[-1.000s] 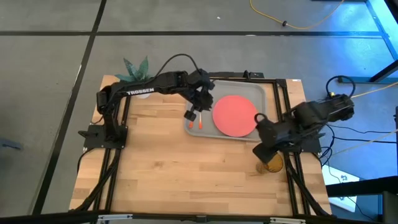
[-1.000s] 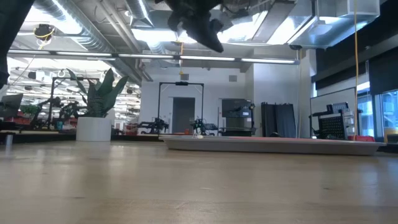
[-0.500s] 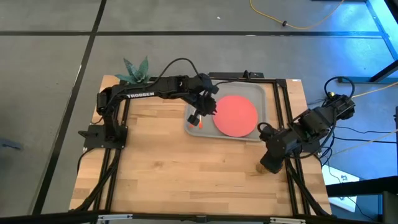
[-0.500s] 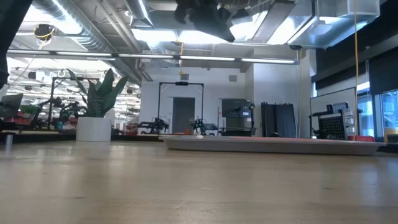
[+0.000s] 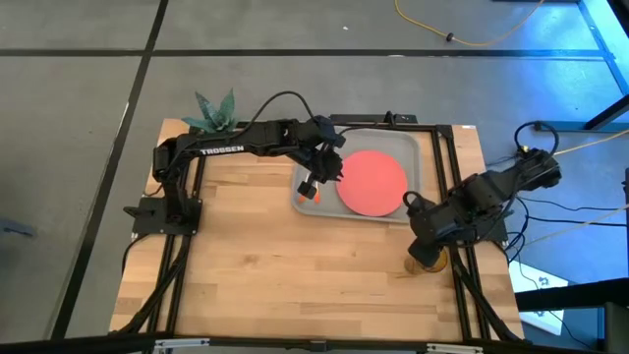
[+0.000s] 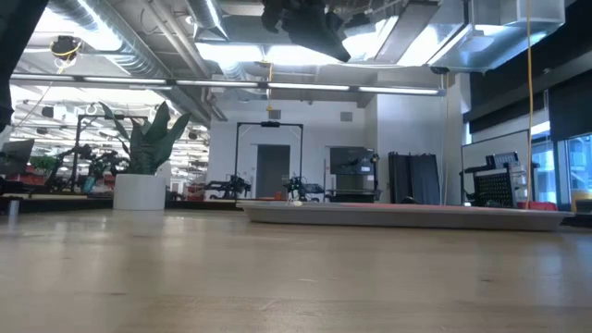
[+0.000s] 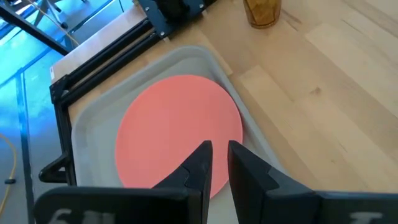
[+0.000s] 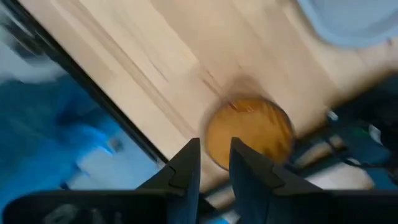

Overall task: Pick and place plate/cup/fork/spoon on tray
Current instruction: Put the orange glass on the top right of the pink plate

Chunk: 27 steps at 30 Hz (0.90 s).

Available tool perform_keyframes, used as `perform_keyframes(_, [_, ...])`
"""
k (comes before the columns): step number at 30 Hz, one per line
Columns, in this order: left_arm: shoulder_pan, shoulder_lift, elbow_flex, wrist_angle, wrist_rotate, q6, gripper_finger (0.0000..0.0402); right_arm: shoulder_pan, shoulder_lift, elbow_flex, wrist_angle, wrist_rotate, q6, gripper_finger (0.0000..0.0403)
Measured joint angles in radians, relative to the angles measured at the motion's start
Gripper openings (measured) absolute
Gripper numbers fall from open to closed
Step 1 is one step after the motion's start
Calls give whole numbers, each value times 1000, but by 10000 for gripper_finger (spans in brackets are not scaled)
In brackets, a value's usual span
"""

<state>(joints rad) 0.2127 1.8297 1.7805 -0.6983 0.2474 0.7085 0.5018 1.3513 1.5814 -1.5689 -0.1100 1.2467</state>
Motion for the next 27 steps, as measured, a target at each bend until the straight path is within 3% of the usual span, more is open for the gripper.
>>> perform_keyframes(3, [1, 0, 0, 0, 0, 0, 45, -16, -48, -121, -3, -67, -82, 85])
perform_keyframes(12, [1, 0, 0, 1, -2, -13, 45, -91, -165, -354, -3, -77, -264, 85])
perform_keyframes(19, [1, 0, 0, 5, -2, -26, 45, -132, -195, -452, 52, -150, -324, 85])
perform_keyframes(27, [1, 0, 0, 12, -59, -25, 45, -132, -197, -503, 63, -150, -364, 85])
